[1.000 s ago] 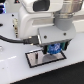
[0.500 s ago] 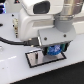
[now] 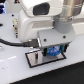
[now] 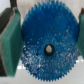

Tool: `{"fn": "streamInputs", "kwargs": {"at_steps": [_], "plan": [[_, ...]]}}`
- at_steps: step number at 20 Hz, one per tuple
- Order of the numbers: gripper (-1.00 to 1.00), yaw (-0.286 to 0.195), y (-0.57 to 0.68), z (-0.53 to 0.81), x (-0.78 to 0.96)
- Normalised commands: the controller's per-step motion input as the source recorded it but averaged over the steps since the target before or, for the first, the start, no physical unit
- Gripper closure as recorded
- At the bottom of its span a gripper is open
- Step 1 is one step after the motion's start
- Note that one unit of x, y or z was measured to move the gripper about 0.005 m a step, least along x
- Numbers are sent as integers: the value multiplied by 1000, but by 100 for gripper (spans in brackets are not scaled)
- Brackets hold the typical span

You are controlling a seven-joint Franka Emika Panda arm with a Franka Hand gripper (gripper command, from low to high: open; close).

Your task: Insert the blue gear onto the right peg, followed by the red gear

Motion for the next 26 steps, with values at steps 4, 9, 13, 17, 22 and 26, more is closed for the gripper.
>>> {"fn": "streamInputs", "kwargs": {"at_steps": [4,9,13,17,22,26], "plan": [[100,0,34,-234,192],[100,0,26,-149,112],[-100,0,130,69,6],[-100,0,173,330,-34],[-100,0,148,496,-129],[-100,0,140,495,-314]]}}
